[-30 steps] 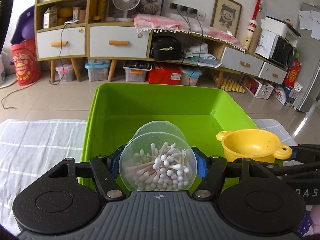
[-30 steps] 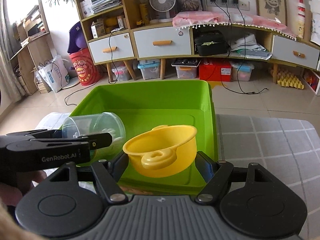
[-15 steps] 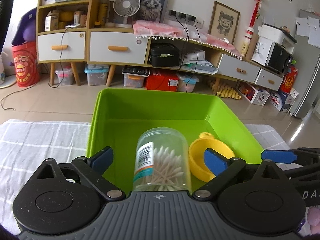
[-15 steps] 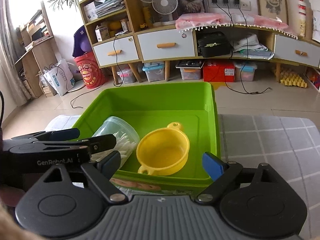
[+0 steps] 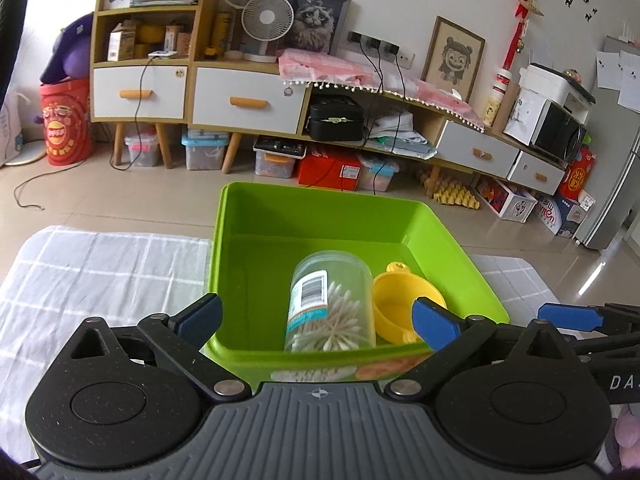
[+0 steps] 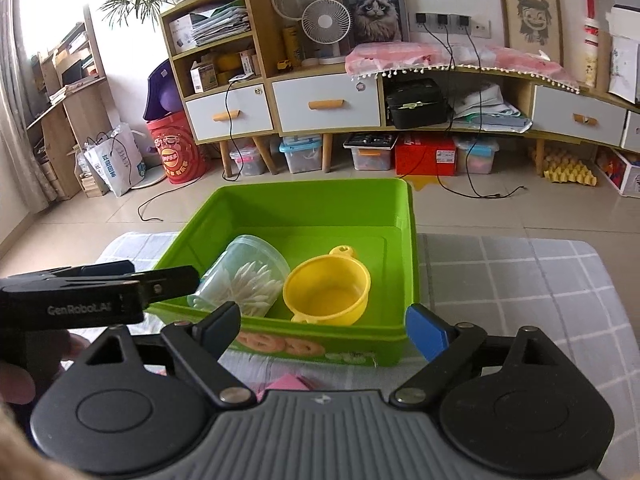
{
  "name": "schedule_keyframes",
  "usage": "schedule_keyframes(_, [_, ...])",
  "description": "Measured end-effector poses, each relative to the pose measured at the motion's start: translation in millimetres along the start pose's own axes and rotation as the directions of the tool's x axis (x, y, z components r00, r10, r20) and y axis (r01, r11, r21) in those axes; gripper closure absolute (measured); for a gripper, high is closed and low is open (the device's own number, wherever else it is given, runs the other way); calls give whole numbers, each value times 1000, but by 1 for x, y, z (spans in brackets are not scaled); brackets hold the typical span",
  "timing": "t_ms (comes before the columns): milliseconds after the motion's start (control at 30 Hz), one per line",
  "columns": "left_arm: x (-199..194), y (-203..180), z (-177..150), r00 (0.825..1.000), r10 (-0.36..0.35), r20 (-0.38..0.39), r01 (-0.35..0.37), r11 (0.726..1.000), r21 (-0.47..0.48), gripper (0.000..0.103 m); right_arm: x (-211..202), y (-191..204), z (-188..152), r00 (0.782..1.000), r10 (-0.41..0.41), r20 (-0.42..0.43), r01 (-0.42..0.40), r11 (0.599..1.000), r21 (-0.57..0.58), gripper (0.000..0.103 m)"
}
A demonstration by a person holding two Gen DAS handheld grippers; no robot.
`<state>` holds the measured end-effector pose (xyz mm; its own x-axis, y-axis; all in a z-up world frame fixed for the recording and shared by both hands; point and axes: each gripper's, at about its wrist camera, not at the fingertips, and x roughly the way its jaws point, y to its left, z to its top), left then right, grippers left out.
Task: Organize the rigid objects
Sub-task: 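Open the left gripper over the bin while the right gripper releases the strainer, then withdraw both tools from the bin back toward the toys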
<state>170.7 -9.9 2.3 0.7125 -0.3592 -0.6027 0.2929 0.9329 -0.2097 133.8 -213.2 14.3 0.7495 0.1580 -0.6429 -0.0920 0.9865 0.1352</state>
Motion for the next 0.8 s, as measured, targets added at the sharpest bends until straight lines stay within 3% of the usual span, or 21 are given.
schedule_keyframes(300, [-26, 2, -16, 999, 2, -50, -2, 1000, -1, 2, -35, 3, -12, 1000, -13, 9, 12, 998, 60, 35])
schedule_keyframes(800, [-55, 11, -44, 995, 1, -100, -1, 1000, 1, 2, -71, 8, -49, 1000, -22, -14, 21, 1000, -16, 34])
